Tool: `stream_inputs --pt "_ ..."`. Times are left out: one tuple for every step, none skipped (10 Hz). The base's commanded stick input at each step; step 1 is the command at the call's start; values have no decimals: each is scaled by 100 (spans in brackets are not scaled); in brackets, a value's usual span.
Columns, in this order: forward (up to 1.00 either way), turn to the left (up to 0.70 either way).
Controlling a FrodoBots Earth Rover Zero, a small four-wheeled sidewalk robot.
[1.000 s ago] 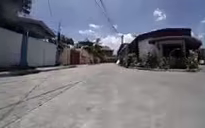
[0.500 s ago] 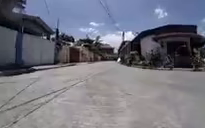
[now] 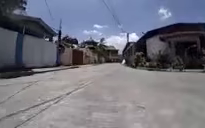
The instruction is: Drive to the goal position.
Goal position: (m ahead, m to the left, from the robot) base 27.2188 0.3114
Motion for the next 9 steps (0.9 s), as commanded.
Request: stream_inputs --pt "100 -28" --pt "100 -28" --pt "100 -28" --pt "100 -28" --pt "100 -23" --pt "100 -18" --pt "100 -12" --pt "100 -7" --pt "100 -1"
